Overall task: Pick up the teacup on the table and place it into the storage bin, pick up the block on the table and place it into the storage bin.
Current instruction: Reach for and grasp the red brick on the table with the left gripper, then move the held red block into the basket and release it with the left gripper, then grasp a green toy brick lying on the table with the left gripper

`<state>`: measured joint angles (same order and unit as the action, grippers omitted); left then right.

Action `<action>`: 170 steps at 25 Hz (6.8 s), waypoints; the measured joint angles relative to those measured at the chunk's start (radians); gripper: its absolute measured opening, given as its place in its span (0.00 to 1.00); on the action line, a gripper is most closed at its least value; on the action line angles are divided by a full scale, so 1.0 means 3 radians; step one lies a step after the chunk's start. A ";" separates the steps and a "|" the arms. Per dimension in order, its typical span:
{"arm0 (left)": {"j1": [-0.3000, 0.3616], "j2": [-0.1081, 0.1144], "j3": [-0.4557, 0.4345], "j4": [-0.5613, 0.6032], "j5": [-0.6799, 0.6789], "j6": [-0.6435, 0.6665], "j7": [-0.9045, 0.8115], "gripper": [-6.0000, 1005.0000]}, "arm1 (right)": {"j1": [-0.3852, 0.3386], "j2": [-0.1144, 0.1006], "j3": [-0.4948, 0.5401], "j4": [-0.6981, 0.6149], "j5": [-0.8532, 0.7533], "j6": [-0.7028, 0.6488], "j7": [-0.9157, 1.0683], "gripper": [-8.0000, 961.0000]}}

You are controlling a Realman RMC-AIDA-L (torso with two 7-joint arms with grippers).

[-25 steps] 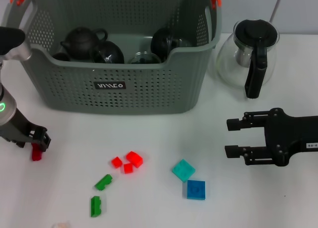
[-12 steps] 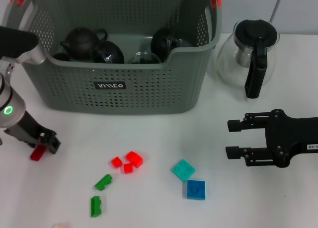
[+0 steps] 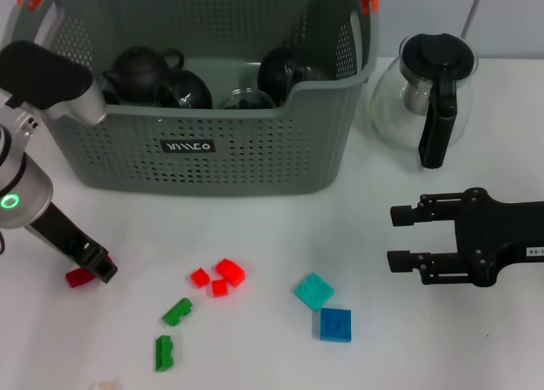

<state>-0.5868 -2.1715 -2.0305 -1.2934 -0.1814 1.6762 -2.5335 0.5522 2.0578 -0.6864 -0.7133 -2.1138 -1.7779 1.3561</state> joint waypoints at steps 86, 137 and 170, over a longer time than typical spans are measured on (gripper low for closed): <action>-0.0387 0.0605 -0.1871 0.0376 -0.3042 0.0503 0.1215 0.18 | 0.0025 0.0002 -0.0003 0.0040 0.0000 0.0062 -0.0019 0.71; 0.0648 0.0005 -0.1911 -0.0878 -0.3003 0.0741 0.1904 0.66 | 0.0019 0.0028 -0.0003 0.0046 0.0000 0.0081 -0.0021 0.71; 0.0773 0.0098 -0.1311 -0.0033 -0.1703 0.0958 0.2530 0.62 | 0.0028 0.0028 -0.0075 0.0092 -0.0005 0.0235 -0.0025 0.71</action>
<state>-0.3550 -2.1419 -2.4237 -1.3032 -0.6922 1.9635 -1.7744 0.5607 2.0662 -0.7089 -0.6857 -2.1154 -1.7074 1.3484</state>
